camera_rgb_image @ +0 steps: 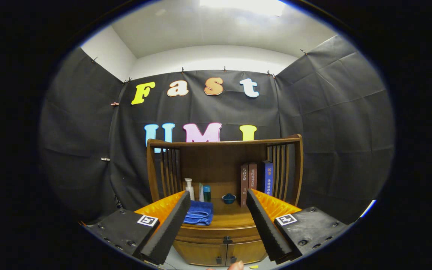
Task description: Pull open the drawer, take out the items inside it, and place them on the countertop above the cabinet.
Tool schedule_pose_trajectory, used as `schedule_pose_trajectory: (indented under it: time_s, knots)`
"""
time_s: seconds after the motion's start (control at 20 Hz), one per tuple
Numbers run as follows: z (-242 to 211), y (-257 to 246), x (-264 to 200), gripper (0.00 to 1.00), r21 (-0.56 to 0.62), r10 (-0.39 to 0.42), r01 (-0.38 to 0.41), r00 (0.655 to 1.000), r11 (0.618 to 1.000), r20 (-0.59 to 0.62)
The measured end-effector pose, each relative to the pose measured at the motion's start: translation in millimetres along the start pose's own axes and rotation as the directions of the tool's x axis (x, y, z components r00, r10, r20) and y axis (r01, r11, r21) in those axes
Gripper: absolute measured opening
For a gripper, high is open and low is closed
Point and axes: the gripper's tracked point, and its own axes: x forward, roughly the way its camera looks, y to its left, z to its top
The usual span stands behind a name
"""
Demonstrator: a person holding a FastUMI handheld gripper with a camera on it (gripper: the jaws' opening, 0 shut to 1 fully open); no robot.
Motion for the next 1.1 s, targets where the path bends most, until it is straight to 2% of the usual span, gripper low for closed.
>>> schedule_pose_trajectory:
  time_s: [0.15, 0.4, 0.75, 1.0, 1.1]
  knots:
    - [-45.8, 1.0, 10.0, 0.98, 0.010, 0.003, -0.003, 1.000, 1.000, -0.031]
    - [-131.3, -11.3, 39.2, 0.98, 0.013, -0.049, 0.049, 0.998, 0.999, -0.041]
    - [-275.5, -18.2, 82.5, 0.98, 0.046, -0.017, 0.026, 0.982, 0.999, -0.186]
    - [-339.7, -41.4, 116.9, 0.98, 0.009, -0.054, 0.058, 0.967, 0.998, -0.250]
    - [-356.3, -41.0, 123.4, 0.80, 0.019, -0.038, 0.045, 0.958, 0.999, -0.283]
